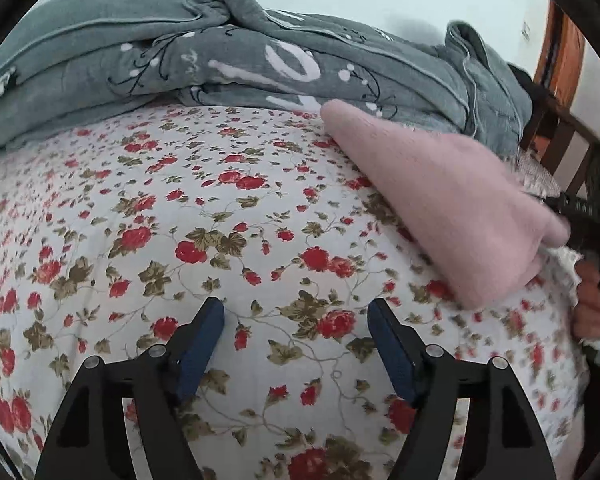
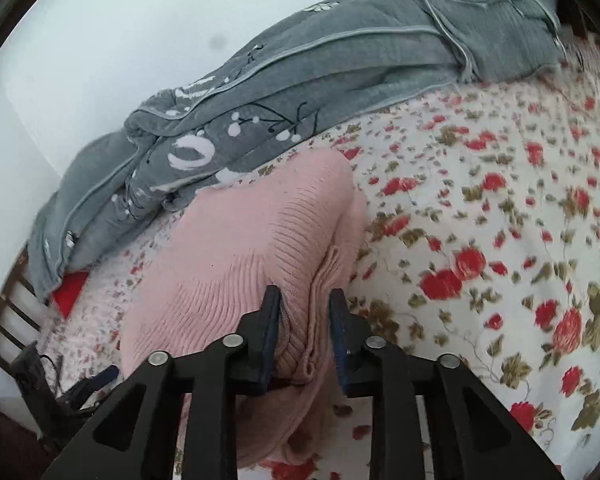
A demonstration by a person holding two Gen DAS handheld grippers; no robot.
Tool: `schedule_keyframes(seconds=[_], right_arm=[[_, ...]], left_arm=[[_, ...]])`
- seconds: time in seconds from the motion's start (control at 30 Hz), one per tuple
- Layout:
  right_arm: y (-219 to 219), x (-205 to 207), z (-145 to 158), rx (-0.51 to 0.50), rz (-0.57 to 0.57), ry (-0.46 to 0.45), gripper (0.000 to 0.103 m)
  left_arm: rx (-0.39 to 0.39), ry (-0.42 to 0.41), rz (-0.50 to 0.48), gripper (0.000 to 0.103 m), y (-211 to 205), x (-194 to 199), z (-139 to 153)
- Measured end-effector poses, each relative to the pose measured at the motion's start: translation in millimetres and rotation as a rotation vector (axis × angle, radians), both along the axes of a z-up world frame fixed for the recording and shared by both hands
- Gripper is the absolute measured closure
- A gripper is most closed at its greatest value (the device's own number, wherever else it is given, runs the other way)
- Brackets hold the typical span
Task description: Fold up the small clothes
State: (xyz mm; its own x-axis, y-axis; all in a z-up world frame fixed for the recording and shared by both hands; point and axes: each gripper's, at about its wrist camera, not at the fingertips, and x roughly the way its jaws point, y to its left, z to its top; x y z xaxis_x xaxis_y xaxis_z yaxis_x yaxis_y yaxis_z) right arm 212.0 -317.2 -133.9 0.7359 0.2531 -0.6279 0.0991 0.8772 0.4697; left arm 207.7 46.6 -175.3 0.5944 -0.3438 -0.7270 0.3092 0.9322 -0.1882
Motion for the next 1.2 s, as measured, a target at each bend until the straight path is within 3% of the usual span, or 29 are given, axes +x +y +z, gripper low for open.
schedule_keyframes(seconds=[0.07, 0.13, 0.27, 0.33, 0.43, 0.5, 0.53, 0.57, 0.6, 0.67, 0.77, 0.8, 0.87, 0.93, 1.1, 1.13, 1.17, 1.2], right_arm=[[-2.8, -9.7, 15.4, -0.042, -0.019, -0.019, 0.064], [1.9, -21.0, 32.8, -0.100, -0.042, -0.068, 0.063], [36.3, -43.2, 69.9, -0.255, -0.003, -0.225, 0.063], [53.1, -50.5, 73.8, -0.301, 0.038, -0.276, 0.062], [78.8, -56.8, 53.7, -0.450, 0.116, -0.294, 0.062], [84.5, -49.3, 28.6, -0.570, 0.101, -0.224, 0.074], [78.9, -41.0, 10.3, -0.624, 0.064, -0.145, 0.083], [71.3, -40.7, 0.0, -0.617, 0.051, -0.103, 0.083], [57.4, -38.6, -6.6, -0.549, 0.039, -0.070, 0.083], [40.6, -41.3, 1.0, -0.460, 0.024, -0.066, 0.083], [35.6, -51.3, 16.2, -0.438, 0.013, -0.091, 0.080], [34.8, -57.5, 22.0, -0.425, 0.011, -0.106, 0.077], [34.2, -69.4, 30.2, -0.379, 0.020, -0.140, 0.059], [33.6, -83.4, 35.5, -0.320, 0.054, -0.184, 0.049], [49.0, -82.6, 27.7, -0.254, 0.104, -0.190, 0.042], [53.4, -79.1, 23.5, -0.261, 0.104, -0.174, 0.043], [56.2, -73.5, 17.7, -0.268, 0.104, -0.154, 0.051], [56.5, -68.5, 11.8, -0.258, 0.108, -0.144, 0.062]], left_arm=[[-0.072, -0.001, -0.033, 0.032, -1.7, -5.8, 13.5], [-0.109, -0.029, -0.044, 0.032, -10.3, -9.6, 27.9], [-0.095, -0.065, -0.022, 0.032, -53.1, 6.2, 59.5], [-0.091, -0.066, -0.023, 0.032, -71.5, 17.8, 62.3], [-0.052, -0.022, -0.045, 0.032, -98.2, 26.9, 44.6], [0.054, 0.015, -0.065, 0.028, -117.7, 29.9, 19.9], [0.048, 0.015, -0.080, 0.028, -119.6, 27.1, 12.6], [0.026, 0.016, -0.087, 0.028, -118.3, 23.9, 10.7], [0.016, 0.025, -0.087, 0.028, -116.1, 23.1, 11.1], [-0.023, 0.041, -0.095, 0.030, -108.1, 20.7, 17.5], [-0.028, 0.004, -0.120, 0.032, -97.4, 9.3, 29.4], [-0.021, -0.011, -0.134, 0.032, -96.7, 4.6, 31.7], [-0.004, -0.022, -0.185, 0.032, -95.1, -6.9, 33.0], [0.012, -0.027, -0.227, 0.032, -96.7, -18.1, 30.0], [0.096, -0.049, -0.191, 0.032, -119.0, -17.3, 18.0], [0.089, -0.041, -0.189, 0.044, -121.5, -15.3, 15.5], [0.072, -0.032, -0.195, 0.065, -122.2, -14.0, 14.3], [0.061, -0.036, -0.192, 0.070, -119.8, -14.7, 16.1]])
